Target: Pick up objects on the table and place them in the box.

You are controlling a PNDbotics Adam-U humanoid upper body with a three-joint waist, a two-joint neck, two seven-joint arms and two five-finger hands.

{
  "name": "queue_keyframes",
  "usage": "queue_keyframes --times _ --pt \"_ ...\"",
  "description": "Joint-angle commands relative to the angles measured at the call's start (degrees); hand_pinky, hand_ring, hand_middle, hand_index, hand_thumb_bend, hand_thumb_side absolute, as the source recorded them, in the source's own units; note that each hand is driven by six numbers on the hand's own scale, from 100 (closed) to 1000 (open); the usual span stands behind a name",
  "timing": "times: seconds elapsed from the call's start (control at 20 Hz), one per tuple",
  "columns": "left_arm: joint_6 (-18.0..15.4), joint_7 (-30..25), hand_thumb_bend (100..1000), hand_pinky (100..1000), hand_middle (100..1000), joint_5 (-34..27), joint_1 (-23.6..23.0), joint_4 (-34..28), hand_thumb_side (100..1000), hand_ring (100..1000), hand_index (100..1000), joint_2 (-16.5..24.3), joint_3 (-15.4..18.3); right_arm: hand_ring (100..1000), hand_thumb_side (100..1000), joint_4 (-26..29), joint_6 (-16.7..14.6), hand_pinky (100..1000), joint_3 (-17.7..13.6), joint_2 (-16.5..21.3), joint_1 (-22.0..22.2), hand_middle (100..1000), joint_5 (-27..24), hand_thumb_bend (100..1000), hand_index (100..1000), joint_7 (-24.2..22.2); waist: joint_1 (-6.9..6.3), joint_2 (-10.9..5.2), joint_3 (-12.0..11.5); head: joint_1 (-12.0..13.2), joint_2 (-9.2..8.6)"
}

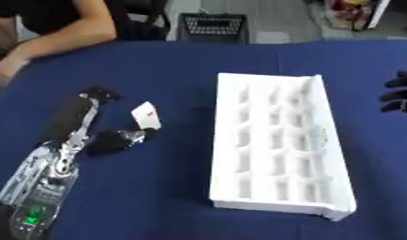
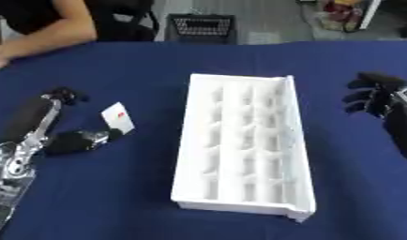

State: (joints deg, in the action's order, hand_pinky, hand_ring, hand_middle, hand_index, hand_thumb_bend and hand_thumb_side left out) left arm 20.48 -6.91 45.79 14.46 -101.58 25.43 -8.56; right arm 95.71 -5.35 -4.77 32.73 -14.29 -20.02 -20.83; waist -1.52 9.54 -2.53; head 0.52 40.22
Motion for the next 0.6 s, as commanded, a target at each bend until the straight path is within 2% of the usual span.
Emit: queue_keyframes --times 0.05,0.6 --pt "0.25 0.11 933 934 814 0.43 0.86 -0.65 602 810 731 1.10 0.72 701 926 0.59 -0.10 652 -0.40 1.02 -0.73 734 0.04 100 861 -0.16 0.00 -0.88 0.08 0.41 -0.65" --pt "0.09 -0.24 933 935 814 0.60 2.10 0.05 602 810 740 0.54 0.10 701 926 0.55 -0.07 652 -0.35 0.97 -0.77 734 0.03 100 861 -0.23 0.03 -0.91 0.15 0.52 -0.63"
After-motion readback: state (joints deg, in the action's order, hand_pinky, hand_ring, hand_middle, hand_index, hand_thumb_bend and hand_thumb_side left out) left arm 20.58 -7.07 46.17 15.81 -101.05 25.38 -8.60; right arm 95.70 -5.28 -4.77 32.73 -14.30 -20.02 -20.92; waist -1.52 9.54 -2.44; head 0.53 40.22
